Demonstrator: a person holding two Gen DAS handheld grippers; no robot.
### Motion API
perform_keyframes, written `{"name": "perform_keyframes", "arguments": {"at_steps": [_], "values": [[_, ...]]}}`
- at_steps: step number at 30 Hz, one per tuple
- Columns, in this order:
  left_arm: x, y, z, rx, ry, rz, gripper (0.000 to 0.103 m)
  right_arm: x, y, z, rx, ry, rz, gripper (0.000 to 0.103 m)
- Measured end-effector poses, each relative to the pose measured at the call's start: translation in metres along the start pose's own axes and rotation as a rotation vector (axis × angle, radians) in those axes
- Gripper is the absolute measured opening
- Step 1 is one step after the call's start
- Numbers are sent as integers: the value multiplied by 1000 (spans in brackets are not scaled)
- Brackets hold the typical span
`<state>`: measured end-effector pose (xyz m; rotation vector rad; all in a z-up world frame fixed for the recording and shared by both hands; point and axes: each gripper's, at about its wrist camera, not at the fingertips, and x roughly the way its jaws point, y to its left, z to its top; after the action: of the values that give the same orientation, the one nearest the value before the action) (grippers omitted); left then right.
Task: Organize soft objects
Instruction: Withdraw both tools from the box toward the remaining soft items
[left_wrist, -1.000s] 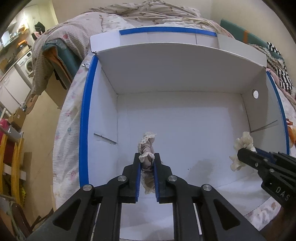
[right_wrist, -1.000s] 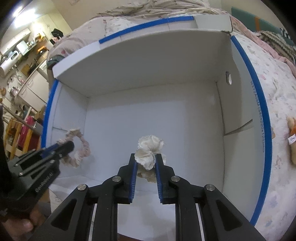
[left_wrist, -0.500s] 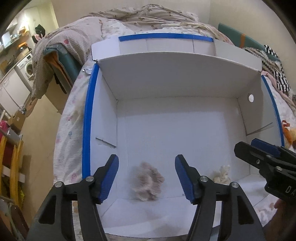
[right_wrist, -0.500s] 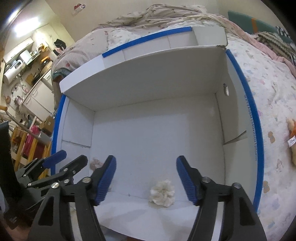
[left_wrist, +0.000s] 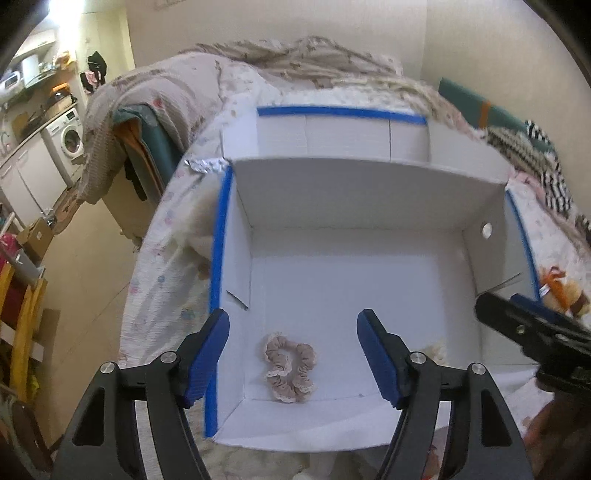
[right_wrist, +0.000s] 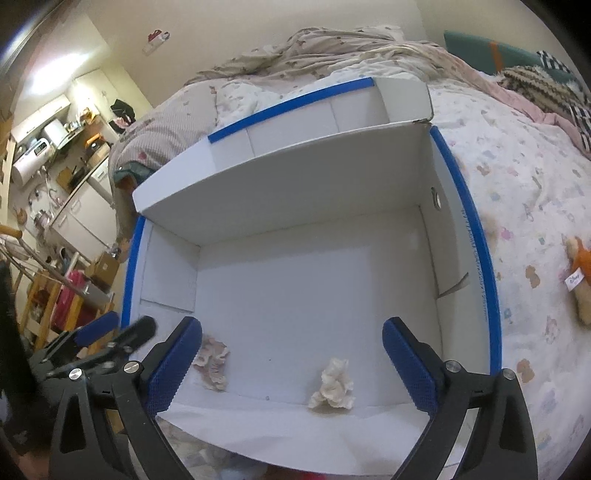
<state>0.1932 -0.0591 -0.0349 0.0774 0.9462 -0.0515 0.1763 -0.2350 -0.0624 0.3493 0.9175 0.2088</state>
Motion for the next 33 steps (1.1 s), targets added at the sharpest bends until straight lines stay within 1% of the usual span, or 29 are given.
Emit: {"name": "perform_keyframes", "arguments": {"at_steps": [4, 8, 11, 14, 17, 20, 22, 27, 33], "values": [[-25, 9, 0, -26, -49, -21, 69, -12, 1, -4, -1, -14, 2, 103], [-40, 18, -6, -44, -74, 7, 69, -26, 2, -11, 2, -26, 10, 103], [-54, 25, -17, -68, -110, 1, 69, -32, 5, -17, -3, -28, -1, 103], [-67, 27, -29, -65, -135, -8, 69, -35, 7, -23, -14, -24, -1, 103], [-73, 26, -38, -63, -132, 14, 69, -38, 8, -31, -18, -17, 5, 103], [-79, 29, -50, -72, -129, 7, 69, -42, 10, -41, -27, -10, 5, 103], [-80, 32, -59, -79, -110, 1, 69, -45, 11, -48, -34, -8, 0, 103], [-75, 37, -77, -97, -45, 13, 69, -54, 8, -67, -32, -4, -18, 103], [-72, 44, -96, -72, -22, 34, 69, -57, 0, -86, -41, 36, -14, 103]]}}
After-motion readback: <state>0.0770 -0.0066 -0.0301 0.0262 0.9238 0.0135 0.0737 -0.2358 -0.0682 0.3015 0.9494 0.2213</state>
